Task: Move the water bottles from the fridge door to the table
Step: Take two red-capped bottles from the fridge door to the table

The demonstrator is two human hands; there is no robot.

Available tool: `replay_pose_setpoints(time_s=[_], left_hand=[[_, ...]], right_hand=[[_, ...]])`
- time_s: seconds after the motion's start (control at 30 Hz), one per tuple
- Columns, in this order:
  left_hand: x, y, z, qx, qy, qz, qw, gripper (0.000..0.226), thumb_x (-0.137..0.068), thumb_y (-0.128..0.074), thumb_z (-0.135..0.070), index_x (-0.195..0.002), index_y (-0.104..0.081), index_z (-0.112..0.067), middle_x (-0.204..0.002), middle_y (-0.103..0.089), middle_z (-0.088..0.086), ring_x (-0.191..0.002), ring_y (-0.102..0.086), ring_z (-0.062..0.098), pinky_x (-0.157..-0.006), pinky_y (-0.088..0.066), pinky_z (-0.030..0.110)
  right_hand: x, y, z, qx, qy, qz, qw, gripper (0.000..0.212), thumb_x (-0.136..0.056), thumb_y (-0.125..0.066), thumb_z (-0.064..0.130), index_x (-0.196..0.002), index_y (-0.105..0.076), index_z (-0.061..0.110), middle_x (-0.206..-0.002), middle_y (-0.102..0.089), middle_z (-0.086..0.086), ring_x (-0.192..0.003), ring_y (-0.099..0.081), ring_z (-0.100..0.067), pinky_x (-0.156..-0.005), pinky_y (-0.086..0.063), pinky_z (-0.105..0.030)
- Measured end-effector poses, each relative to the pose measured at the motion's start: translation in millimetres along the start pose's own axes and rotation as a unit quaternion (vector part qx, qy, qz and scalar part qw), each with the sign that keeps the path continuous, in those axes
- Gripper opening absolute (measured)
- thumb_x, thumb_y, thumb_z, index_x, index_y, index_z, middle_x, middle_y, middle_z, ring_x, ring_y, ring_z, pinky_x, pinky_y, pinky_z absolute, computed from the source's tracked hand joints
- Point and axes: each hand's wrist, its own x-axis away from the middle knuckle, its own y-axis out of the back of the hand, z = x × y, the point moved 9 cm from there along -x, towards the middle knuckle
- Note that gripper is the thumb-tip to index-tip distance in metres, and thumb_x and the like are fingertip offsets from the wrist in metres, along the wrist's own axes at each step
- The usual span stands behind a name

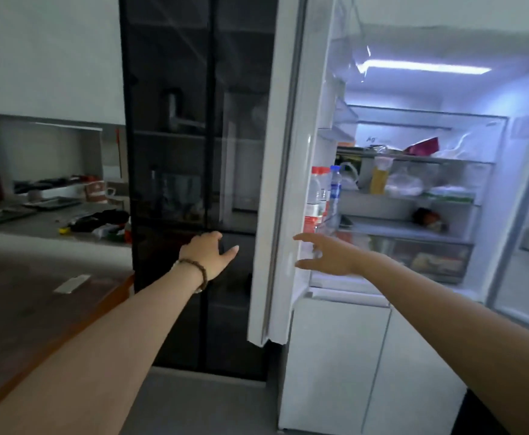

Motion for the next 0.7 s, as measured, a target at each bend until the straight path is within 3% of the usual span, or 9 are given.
replay_pose_setpoints(time_s=[0.2, 0.33, 0.47, 0.7], left_hand=[[25, 13, -146, -0.120, -0.116, -0.065, 0.984, 0.073, -0.087, -0.036, -0.063, -0.141, -0.031, -0.014, -0.142, -0.043, 0.007, -0.128, -0.041, 0.025, -0.104, -0.036, 0.045], [16, 21, -215, -0.152, -0.173, -0.106, 0.967, 0.069, -0.085, -0.039, -0.064, -0.132, -0.039, -0.015, -0.132, -0.051, 0.006, -0.118, -0.048, 0.023, -0.098, -0.041, 0.040], [-19, 21, -255, -0.112, -0.177, -0.141, 0.968, 0.073, -0.082, -0.038, -0.070, -0.131, -0.041, -0.015, -0.122, -0.056, 0.004, -0.106, -0.053, 0.021, -0.089, -0.047, 0.038], [-106, -1, -282, -0.098, -0.160, -0.170, 0.967, 0.073, -0.084, -0.039, -0.066, -0.136, -0.034, -0.015, -0.138, -0.047, 0.006, -0.121, -0.047, 0.022, -0.091, -0.046, 0.036]], right_hand=[[71, 57, -84, 0.040, -0.036, -0.016, 0.998, 0.078, -0.082, -0.064, 0.044, -0.146, -0.023, 0.027, -0.154, -0.027, -0.003, -0.136, -0.035, -0.027, -0.112, -0.030, -0.046], [80, 87, -114, 0.016, -0.021, -0.049, 0.998, 0.073, -0.084, -0.064, 0.041, -0.145, -0.026, 0.027, -0.152, -0.029, -0.005, -0.130, -0.041, -0.025, -0.107, -0.035, -0.038], [59, 110, -141, 0.015, -0.005, -0.062, 0.998, 0.073, -0.086, -0.062, 0.041, -0.146, -0.023, 0.027, -0.154, -0.023, -0.002, -0.129, -0.043, -0.025, -0.107, -0.036, -0.038], [-20, 124, -180, 0.013, 0.055, -0.057, 0.997, 0.076, -0.085, -0.062, 0.041, -0.146, -0.019, 0.031, -0.156, -0.015, 0.002, -0.126, -0.047, -0.026, -0.103, -0.043, -0.042]])
